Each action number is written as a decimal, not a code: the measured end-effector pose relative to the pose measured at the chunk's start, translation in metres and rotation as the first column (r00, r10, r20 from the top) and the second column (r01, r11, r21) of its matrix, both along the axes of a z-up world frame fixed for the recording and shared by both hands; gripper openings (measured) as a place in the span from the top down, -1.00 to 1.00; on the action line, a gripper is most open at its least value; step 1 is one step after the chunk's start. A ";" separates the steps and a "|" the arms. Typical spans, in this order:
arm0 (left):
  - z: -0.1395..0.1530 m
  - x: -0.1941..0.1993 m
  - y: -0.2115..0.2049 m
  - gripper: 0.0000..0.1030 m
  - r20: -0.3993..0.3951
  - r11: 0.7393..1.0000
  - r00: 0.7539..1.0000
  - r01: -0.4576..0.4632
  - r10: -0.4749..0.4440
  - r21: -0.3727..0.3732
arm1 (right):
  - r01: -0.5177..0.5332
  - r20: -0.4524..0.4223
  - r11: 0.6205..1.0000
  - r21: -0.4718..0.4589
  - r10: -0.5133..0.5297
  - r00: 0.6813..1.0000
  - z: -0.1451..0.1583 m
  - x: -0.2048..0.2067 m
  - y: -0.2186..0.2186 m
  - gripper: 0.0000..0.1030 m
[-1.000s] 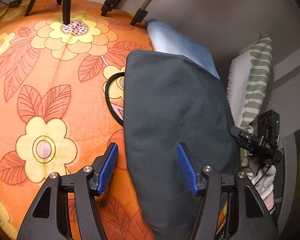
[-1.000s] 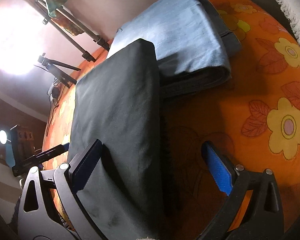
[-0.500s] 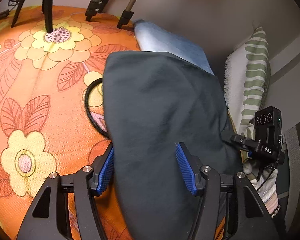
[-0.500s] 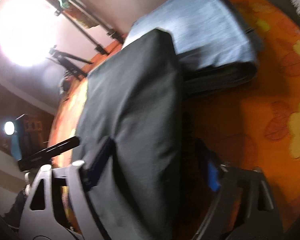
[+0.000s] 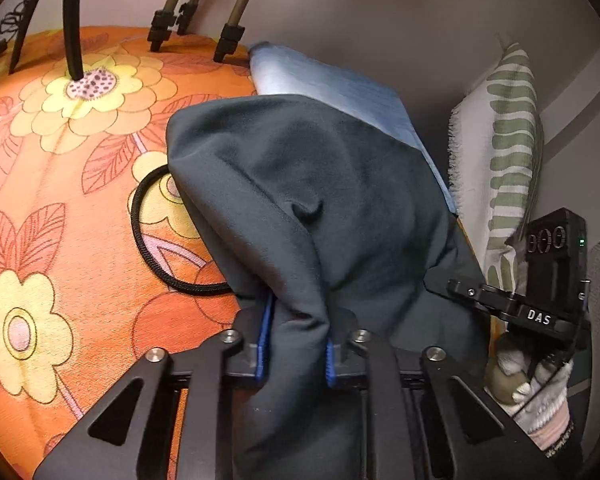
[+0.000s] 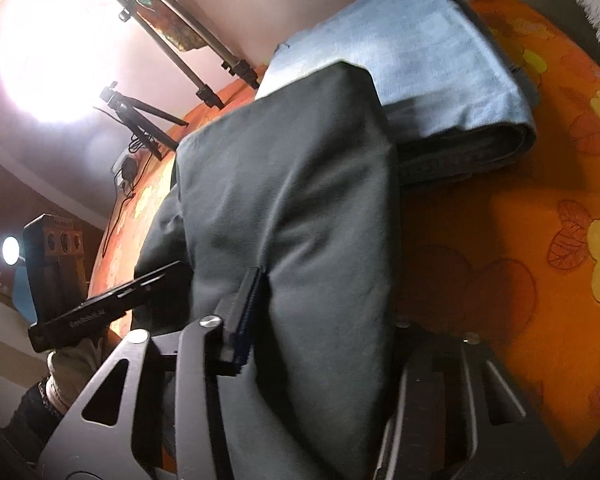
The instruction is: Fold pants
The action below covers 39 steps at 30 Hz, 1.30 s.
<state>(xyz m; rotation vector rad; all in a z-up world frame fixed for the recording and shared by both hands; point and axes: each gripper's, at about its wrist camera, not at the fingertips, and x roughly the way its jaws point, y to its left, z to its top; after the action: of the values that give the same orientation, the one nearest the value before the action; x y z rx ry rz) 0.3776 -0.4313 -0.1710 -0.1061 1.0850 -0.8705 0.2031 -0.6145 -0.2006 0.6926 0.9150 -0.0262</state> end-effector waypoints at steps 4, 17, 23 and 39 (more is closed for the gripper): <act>0.009 -0.006 0.001 0.78 0.036 1.000 0.999 -0.006 0.006 -0.008 | 0.014 0.008 0.999 -0.049 -0.013 1.000 0.014 -0.003 0.011 0.37; 0.056 -0.025 0.011 0.83 0.174 0.999 0.984 0.038 -0.031 -0.036 | 0.017 0.043 0.980 -0.196 -0.009 0.999 0.059 -0.017 0.042 0.53; 0.083 -0.027 0.009 0.84 0.235 0.996 0.971 0.063 -0.048 -0.058 | 0.050 0.111 0.973 -0.225 -0.025 0.993 0.091 -0.026 0.044 0.55; 0.129 -0.006 -0.014 0.84 0.307 0.991 0.950 0.087 -0.051 -0.106 | 0.119 0.210 0.955 -0.272 -0.061 0.976 0.141 -0.019 0.027 0.56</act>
<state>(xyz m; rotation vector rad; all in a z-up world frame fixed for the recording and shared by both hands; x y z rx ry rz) 0.3716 -0.4454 -0.0424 -0.0304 0.7521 -0.9789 0.1843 -0.5876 -0.0600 0.4596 0.6688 -0.1641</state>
